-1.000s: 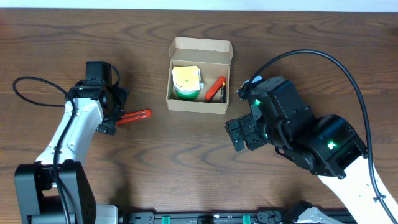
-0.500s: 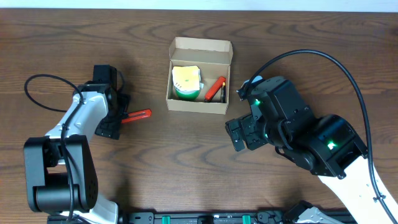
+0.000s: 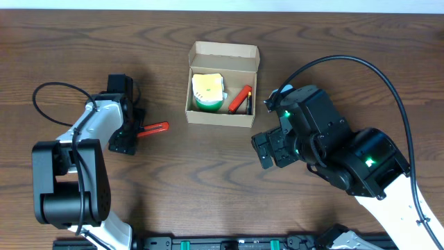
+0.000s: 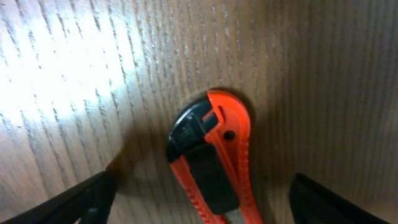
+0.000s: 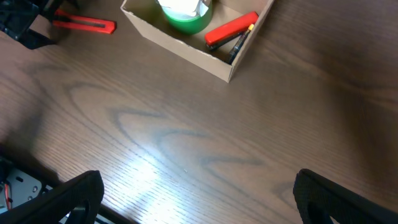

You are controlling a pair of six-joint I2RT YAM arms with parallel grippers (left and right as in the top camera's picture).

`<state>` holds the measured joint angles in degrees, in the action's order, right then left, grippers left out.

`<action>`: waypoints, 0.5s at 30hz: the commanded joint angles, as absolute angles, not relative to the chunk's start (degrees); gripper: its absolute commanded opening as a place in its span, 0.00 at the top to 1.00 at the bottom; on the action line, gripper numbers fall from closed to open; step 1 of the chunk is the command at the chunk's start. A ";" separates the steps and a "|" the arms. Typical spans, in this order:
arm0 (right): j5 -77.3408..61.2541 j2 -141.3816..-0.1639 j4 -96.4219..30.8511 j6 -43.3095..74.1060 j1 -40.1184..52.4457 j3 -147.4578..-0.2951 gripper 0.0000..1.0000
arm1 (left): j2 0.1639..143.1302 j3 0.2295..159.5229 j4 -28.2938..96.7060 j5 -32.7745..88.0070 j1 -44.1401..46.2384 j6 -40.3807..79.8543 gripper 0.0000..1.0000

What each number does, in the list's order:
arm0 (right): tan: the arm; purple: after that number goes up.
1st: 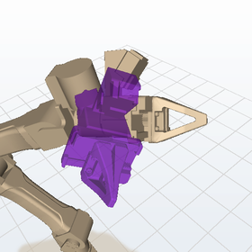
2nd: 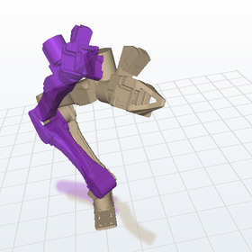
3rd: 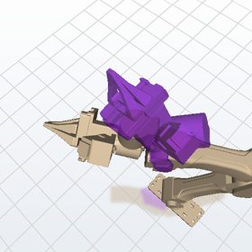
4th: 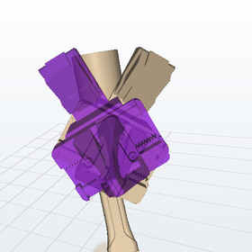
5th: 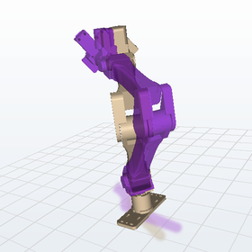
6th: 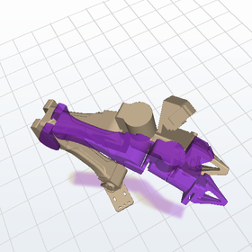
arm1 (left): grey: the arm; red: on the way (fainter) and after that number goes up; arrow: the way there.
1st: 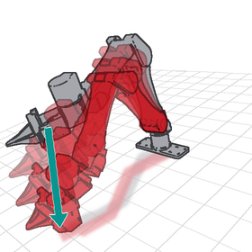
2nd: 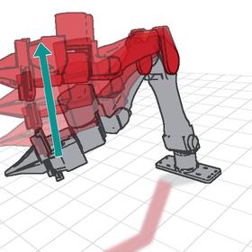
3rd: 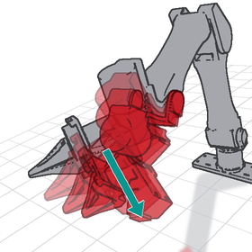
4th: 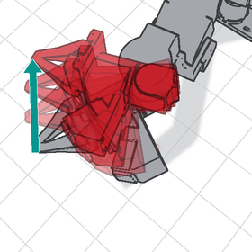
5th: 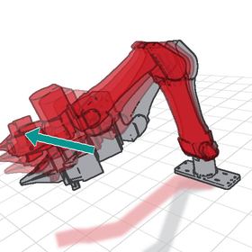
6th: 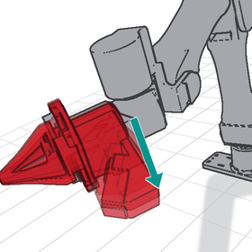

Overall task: Pack container
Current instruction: 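Lower the left gripper and grasp the red box cutter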

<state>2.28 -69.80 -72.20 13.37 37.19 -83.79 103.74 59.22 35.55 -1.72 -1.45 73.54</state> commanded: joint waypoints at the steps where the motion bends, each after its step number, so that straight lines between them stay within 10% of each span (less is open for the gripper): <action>1: 2.31 -69.76 -72.25 12.80 36.82 -83.77 0.01 | 104.90 58.92 35.48 -1.91 -1.48 73.91 0.14; 15: 2.31 -69.76 -72.25 12.80 36.82 -83.74 0.01 | 104.95 58.92 35.09 -3.44 -1.45 73.69 0.36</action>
<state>2.28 -69.80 -72.18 13.37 37.19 -83.79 103.79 59.22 35.31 -1.98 -1.45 73.52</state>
